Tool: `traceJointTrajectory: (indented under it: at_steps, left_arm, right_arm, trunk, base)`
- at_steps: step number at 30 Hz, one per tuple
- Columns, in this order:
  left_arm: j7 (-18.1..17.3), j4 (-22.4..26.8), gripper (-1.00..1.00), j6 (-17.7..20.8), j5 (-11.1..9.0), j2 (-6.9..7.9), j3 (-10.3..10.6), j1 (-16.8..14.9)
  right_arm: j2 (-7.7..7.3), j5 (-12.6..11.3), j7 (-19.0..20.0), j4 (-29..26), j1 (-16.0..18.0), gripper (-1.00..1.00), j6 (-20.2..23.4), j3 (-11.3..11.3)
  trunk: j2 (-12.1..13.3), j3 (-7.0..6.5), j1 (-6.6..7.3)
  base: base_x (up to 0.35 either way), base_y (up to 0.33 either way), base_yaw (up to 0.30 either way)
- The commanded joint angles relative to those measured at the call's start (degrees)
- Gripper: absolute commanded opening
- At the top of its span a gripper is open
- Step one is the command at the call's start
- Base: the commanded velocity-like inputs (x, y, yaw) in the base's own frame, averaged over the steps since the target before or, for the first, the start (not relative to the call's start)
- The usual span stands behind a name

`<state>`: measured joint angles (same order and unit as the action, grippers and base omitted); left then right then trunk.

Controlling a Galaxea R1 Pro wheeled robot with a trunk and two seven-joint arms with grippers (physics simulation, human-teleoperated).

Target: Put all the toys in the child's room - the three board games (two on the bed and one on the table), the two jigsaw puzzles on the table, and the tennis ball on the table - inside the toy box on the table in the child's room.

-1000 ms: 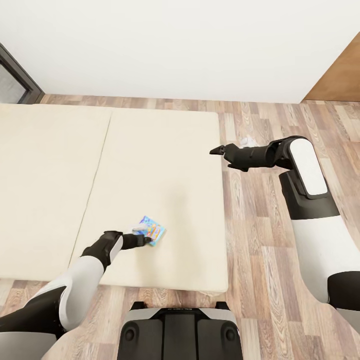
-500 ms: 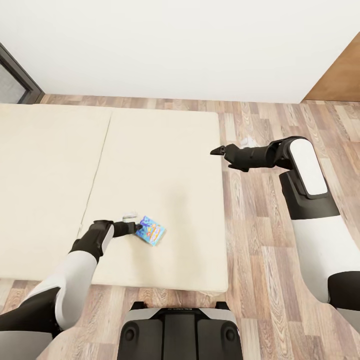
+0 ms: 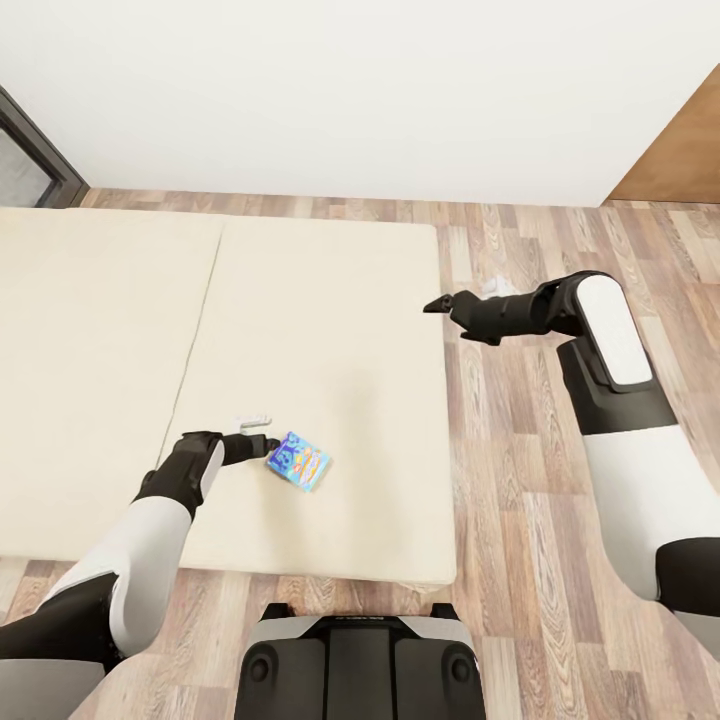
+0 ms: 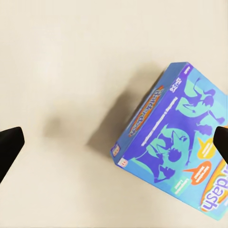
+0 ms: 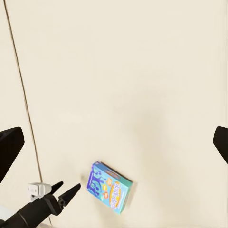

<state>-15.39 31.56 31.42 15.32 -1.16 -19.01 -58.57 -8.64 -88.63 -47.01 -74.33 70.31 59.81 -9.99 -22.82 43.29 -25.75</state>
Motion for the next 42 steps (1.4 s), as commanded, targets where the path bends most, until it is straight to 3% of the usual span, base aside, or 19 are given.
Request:
traceJointTrajectory:
  at_steps: [1,14,26,42]
  left_arm:
    - [-0.5,0.1,1.0,0.2,0.6,-0.14,-0.5,0.0]
    - [-0.3,0.1,1.0,-0.3,0.6,-0.82,-0.3,-0.1]
    - [-0.3,0.1,1.0,-0.8,0.6,-2.94,-0.2,-0.1]
    - [-0.3,0.1,1.0,-3.1,0.6,-4.15,-0.1,-0.1]
  right_arm:
    - [0.0,-0.5,-0.7,0.1,0.1,1.0,0.0,-0.1]
    - [0.51,-0.7,-1.0,0.1,0.1,1.0,-0.1,-0.1]
    - [0.6,-0.7,-1.1,-0.1,0.3,1.0,-0.2,-0.1]
    - [0.56,-0.7,-1.1,-0.1,0.9,1.0,-0.2,0.0]
  trunk:
    - [-0.1,0.07,-0.03]
    - [-0.1,0.07,-0.03]
    - [-0.1,0.08,-0.03]
    - [-0.1,0.61,-0.03]
  base:
    - [0.0,0.0,0.0]
    - [0.0,0.0,0.0]
    - [0.0,0.0,0.0]
    - [0.0,0.0,0.0]
